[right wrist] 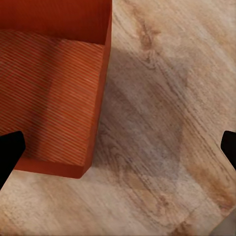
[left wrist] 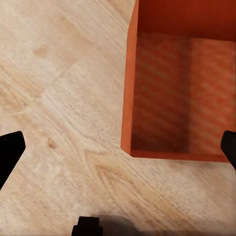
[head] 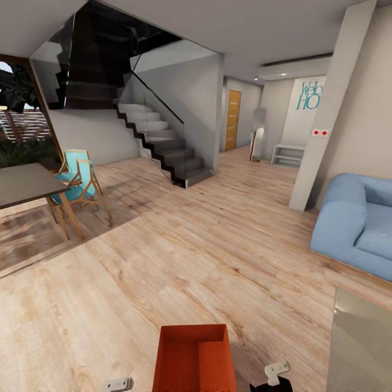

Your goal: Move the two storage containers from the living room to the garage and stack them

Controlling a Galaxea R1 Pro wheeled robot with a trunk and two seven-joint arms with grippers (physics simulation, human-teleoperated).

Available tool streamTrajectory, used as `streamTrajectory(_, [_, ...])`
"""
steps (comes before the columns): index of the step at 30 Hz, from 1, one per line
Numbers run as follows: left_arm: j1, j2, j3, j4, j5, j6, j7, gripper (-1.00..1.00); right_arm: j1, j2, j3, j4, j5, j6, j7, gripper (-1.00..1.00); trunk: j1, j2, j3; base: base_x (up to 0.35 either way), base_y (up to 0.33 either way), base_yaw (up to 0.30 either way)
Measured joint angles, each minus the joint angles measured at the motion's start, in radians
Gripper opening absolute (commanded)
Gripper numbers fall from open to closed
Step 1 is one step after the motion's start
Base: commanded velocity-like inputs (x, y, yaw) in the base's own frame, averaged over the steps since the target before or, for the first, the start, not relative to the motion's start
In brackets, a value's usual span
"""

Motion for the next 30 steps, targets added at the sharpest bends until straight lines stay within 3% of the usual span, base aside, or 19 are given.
streamTrajectory(30, [0.000, 0.002, 0.000, 0.000, -0.002, -0.001, 0.001, 1.00, 0.000, 0.001, 0.000, 0.000, -0.003, 0.000, 0.000, 1.00, 0.000, 0.000, -0.040, 0.000, 0.000, 0.086])
